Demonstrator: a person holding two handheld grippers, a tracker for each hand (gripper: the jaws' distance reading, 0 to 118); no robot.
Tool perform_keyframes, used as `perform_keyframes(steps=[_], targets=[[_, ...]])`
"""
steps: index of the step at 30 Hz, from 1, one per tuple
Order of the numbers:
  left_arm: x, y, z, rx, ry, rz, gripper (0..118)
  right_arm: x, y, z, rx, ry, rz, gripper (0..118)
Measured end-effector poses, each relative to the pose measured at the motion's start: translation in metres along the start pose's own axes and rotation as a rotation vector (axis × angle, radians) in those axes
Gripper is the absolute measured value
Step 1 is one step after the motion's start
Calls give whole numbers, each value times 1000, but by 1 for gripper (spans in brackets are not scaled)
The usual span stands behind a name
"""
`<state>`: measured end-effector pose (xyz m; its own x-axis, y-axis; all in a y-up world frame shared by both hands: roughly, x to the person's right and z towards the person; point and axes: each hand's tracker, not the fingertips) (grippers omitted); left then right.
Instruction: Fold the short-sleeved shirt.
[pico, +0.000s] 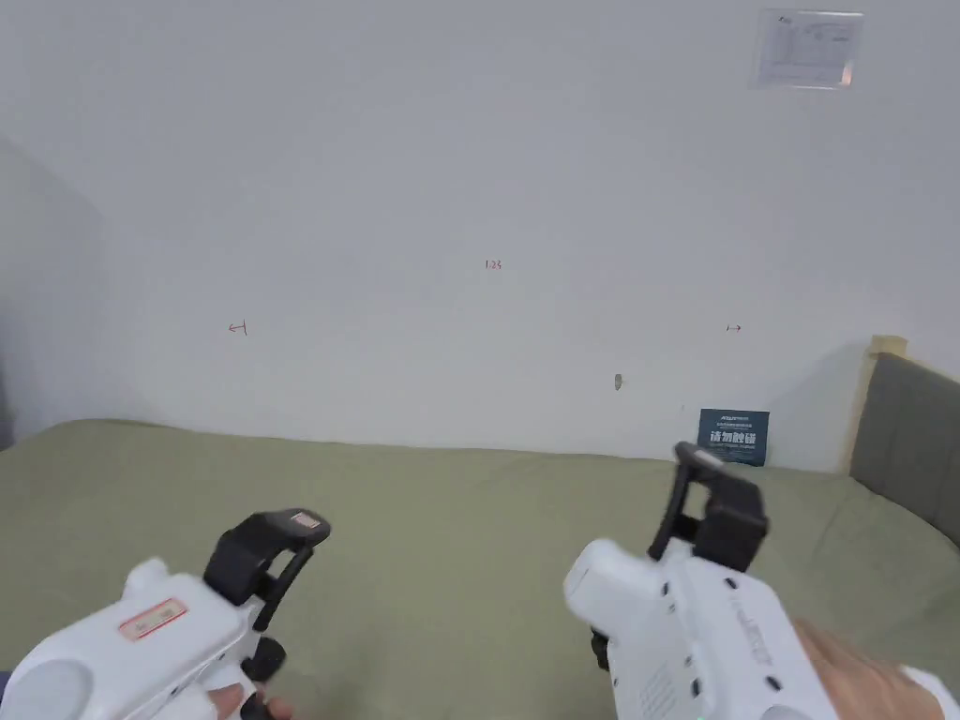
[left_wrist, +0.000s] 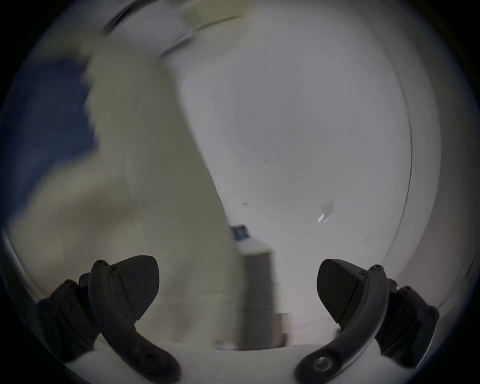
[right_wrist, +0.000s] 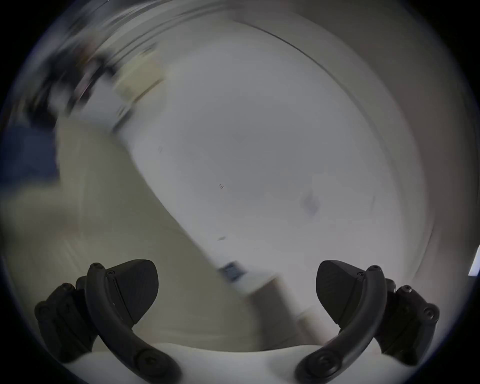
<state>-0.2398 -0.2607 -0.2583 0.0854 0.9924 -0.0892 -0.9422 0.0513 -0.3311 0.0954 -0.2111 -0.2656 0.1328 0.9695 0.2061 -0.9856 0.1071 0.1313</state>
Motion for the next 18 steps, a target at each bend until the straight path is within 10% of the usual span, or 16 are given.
perform_keyframes(steps=[3,6,10,14,18], targets=[[-32,-7,1,-38,-61,236,118,-13,0,4,83,6,169,118],[-15,-33,10,-1,-18,170,118,-1,1,2,69,25,-4,118],[47,-52,10,73,49,-206,118,41,-20,-2,-86,131,-683,118],[126,-110,10,264,254,-953,118,46,-71,-26,-273,254,-1381,118],[111,-81,-23,423,379,-1451,118,40,-100,-26,-277,254,-1704,118]])
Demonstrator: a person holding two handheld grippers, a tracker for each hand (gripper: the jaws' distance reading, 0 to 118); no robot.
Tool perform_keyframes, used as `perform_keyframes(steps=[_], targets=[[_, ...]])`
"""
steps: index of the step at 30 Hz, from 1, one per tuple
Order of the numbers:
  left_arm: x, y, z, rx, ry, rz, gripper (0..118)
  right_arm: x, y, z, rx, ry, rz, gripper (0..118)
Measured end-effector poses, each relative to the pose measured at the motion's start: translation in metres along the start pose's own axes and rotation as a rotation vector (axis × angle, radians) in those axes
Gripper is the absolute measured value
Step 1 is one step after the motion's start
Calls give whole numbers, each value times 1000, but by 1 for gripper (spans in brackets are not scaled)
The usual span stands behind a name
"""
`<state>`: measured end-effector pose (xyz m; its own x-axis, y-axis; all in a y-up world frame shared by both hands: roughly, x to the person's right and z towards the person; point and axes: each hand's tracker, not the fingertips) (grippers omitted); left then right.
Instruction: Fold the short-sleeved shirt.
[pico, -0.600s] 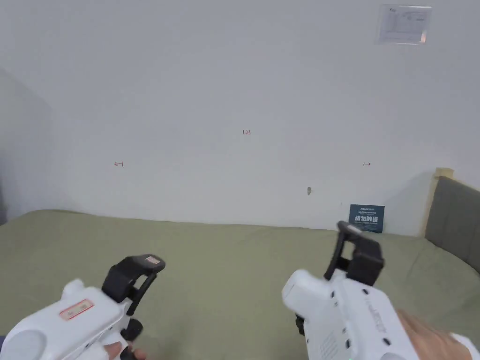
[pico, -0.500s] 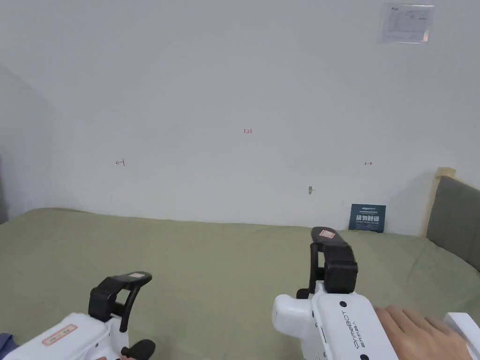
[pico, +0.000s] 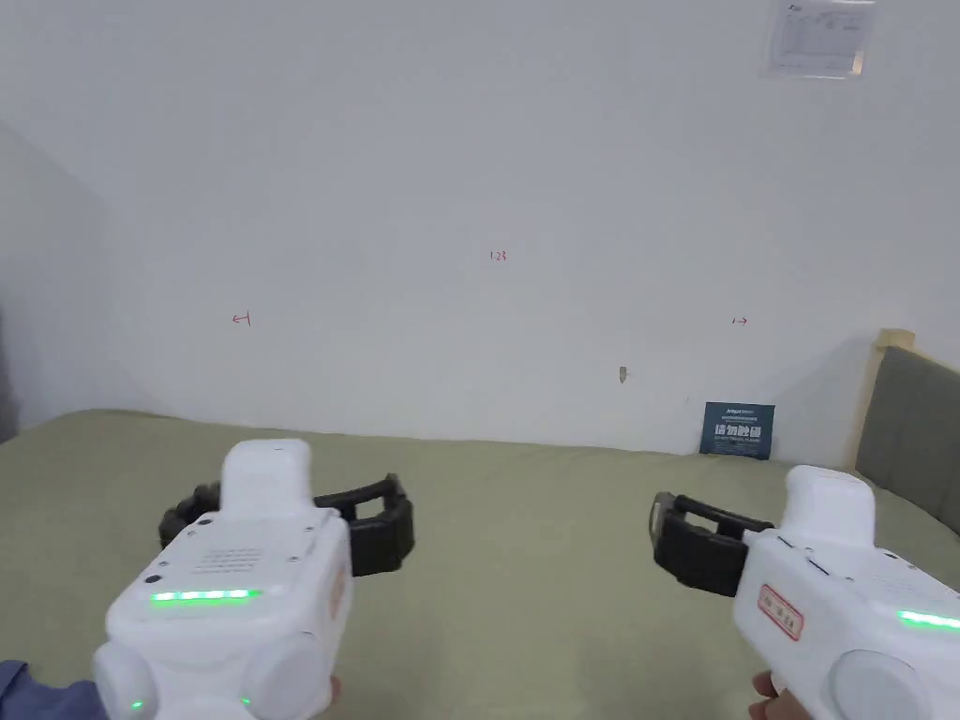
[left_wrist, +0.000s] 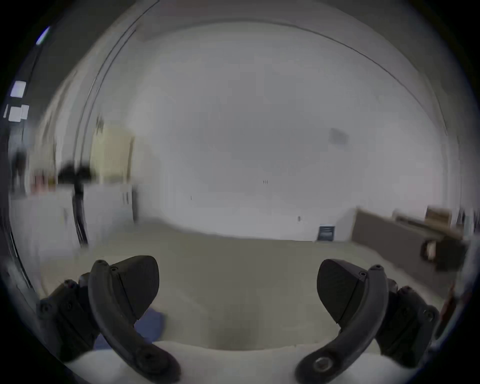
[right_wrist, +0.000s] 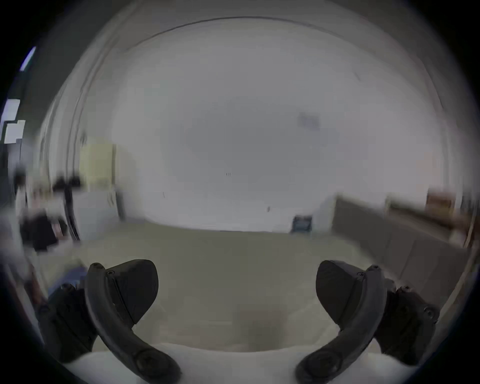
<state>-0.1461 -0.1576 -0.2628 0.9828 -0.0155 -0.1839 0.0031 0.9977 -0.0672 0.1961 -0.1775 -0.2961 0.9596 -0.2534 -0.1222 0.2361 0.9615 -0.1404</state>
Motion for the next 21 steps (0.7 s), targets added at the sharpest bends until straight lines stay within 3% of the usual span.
perform_keyframes(steps=[3,8,12,21], targets=[[2,5,-9,14,-12,-69,118,3,-3,0,35,-31,52,118],[8,-7,8,27,4,-45,118,-12,-1,13,71,-102,202,118],[8,-6,12,-3,7,-28,118,-18,0,16,89,-124,271,118],[9,-8,16,-29,-4,-27,118,-23,0,16,79,-98,288,118]])
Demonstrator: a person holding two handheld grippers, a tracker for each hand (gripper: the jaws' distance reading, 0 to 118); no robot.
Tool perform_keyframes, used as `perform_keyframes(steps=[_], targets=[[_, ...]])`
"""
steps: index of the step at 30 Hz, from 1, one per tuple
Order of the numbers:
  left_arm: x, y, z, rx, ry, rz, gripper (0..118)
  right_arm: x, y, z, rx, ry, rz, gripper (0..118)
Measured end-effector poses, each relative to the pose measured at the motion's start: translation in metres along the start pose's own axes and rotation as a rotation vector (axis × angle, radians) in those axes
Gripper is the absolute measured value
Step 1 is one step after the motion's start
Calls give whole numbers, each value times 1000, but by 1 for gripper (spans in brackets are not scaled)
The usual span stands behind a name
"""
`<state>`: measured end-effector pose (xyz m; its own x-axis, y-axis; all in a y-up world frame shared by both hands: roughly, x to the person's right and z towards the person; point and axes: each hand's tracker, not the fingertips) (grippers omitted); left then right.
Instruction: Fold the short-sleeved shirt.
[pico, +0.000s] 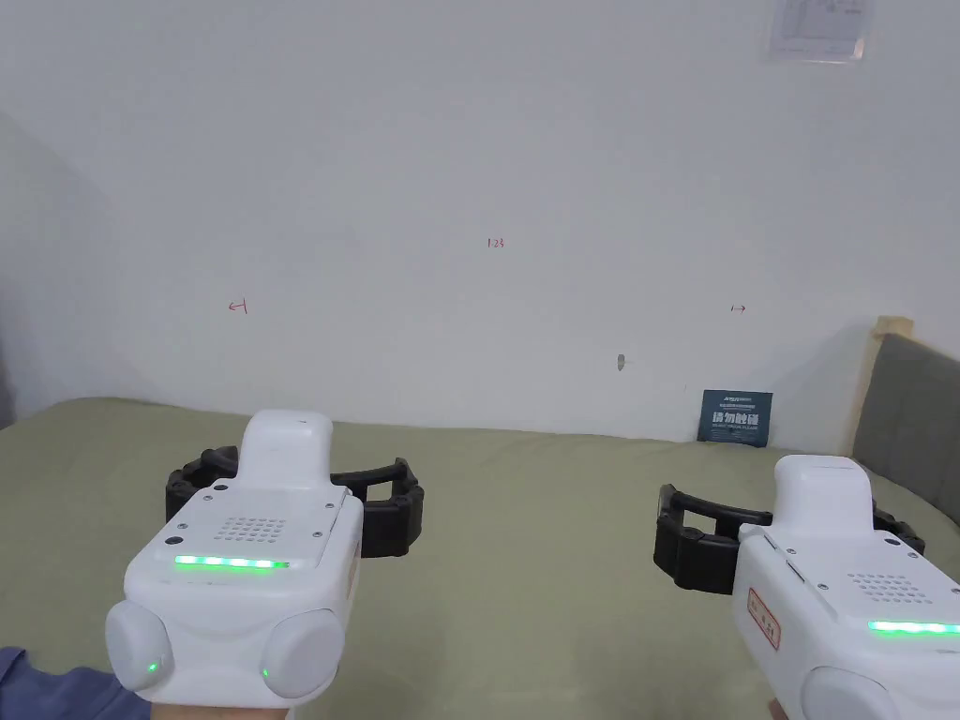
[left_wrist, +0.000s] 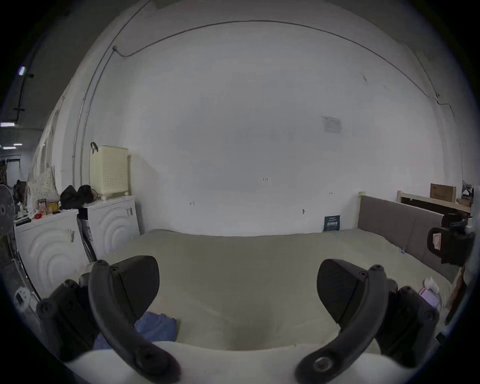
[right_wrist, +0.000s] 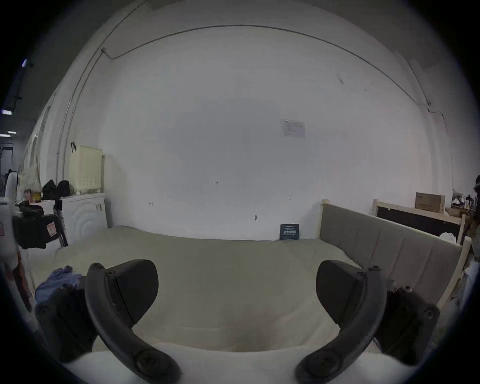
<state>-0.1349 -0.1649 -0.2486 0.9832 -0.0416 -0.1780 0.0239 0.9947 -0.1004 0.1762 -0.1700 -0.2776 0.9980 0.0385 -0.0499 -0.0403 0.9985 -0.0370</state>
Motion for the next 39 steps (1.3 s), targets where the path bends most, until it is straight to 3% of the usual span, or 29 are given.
perform_keyframes(steps=[4,5,6,7,8,9,11,15,24,29,34,39], targets=[[0,0,-1,-9,-11,0,116,-5,-1,4,6,-20,27,118],[-3,4,-6,-17,-21,2,105,-5,0,6,6,-21,10,114],[-2,4,-6,-16,-19,3,79,-3,-1,7,19,-14,-3,98],[-1,4,-6,-17,-20,4,33,-2,-1,6,28,-20,-4,58],[0,3,-10,-26,-10,6,0,0,-2,3,28,-37,-5,1],[0,4,-8,-18,-8,13,0,1,-6,4,26,-66,13,1],[1,3,-9,-35,-21,7,0,1,-2,3,-10,-8,-24,1],[3,-3,-13,-38,-4,-1,0,-3,-6,0,-9,-25,10,1],[-2,-6,-12,-50,-16,15,0,-4,-9,-7,-26,-26,3,1],[-27,-8,-8,-68,20,26,0,-27,-12,-19,-32,6,23,1],[-103,-8,12,-72,203,39,0,-99,-16,-36,-43,197,30,1],[-193,-14,66,-91,443,58,0,-196,-17,-36,-41,445,-28,1]])
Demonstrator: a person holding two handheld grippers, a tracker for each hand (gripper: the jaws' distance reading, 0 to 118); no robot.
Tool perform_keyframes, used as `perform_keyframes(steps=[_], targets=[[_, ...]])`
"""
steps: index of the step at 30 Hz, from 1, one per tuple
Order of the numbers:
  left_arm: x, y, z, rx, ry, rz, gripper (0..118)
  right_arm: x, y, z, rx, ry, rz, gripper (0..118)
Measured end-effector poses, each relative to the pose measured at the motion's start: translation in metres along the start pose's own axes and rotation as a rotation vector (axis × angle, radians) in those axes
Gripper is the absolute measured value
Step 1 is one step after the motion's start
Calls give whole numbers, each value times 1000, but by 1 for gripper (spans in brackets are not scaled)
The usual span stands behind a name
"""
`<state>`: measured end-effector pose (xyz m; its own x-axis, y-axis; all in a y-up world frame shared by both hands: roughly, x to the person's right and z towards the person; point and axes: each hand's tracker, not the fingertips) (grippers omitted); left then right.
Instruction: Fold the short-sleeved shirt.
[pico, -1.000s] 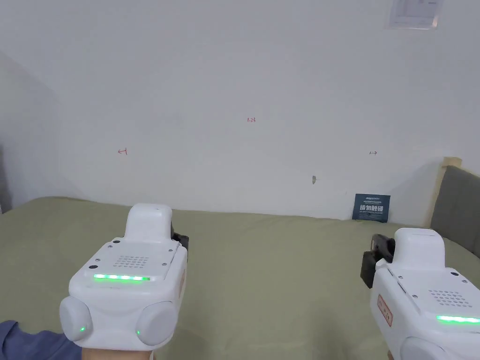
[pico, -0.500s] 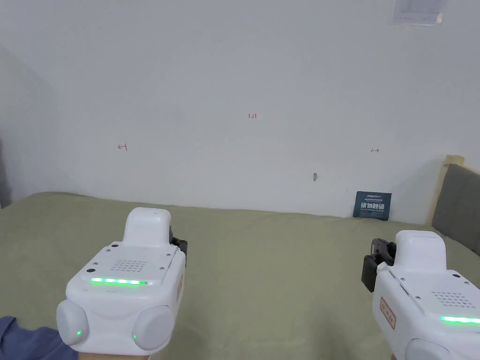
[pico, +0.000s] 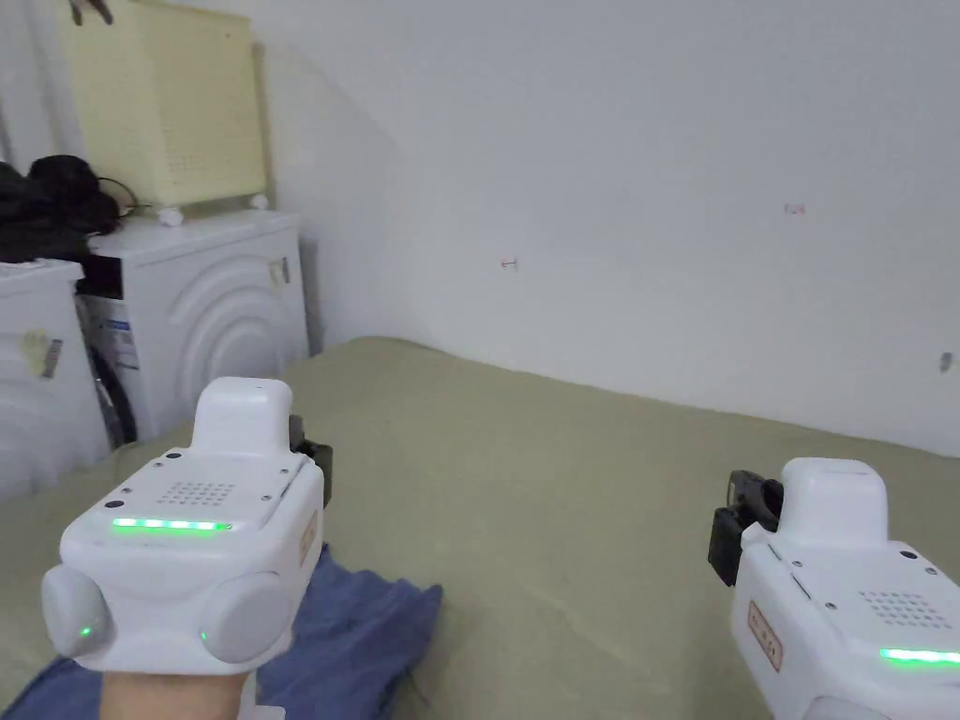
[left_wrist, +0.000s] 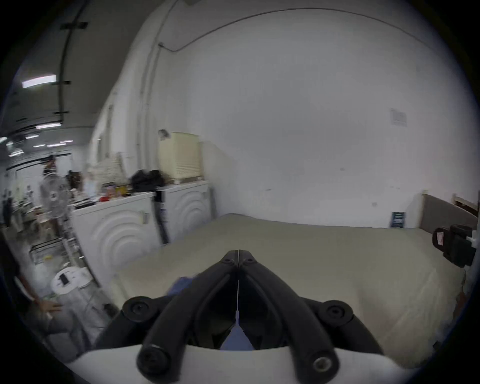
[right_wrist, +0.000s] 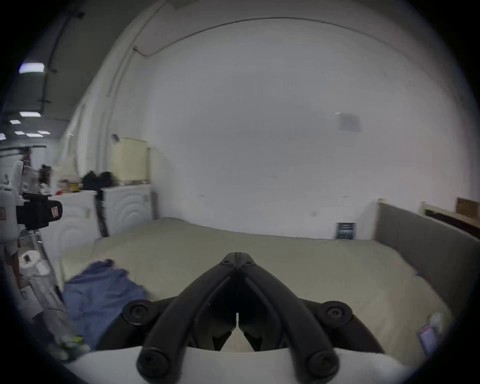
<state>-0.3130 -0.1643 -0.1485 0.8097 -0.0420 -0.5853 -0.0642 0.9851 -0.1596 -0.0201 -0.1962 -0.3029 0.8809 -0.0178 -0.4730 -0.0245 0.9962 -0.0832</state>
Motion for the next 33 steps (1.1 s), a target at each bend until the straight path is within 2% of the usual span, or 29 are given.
perform_keyframes(steps=[5,10,16,25,29,30,31,32,33], targets=[[-69,-9,6,-37,166,12,0,-51,-7,-22,-13,119,-18,1],[-84,-19,-6,-72,188,9,0,-64,-14,-35,-28,138,-10,1],[-78,-40,-45,-134,167,17,0,-65,-26,-46,-68,140,5,1],[-64,-137,-176,-509,7,103,0,-63,-91,-56,-212,143,41,1],[-58,-179,-214,-637,-38,75,0,-61,-119,-66,-288,143,67,1],[-58,-187,-221,-674,-91,77,5,-60,-125,-69,-308,143,70,1],[-58,-192,-227,-701,-111,94,22,-59,-130,-71,-317,140,72,1],[-58,-198,-233,-723,-133,99,67,-59,-135,-74,-327,135,77,1],[-57,-203,-237,-753,-164,95,99,-59,-139,-76,-337,128,89,1]])
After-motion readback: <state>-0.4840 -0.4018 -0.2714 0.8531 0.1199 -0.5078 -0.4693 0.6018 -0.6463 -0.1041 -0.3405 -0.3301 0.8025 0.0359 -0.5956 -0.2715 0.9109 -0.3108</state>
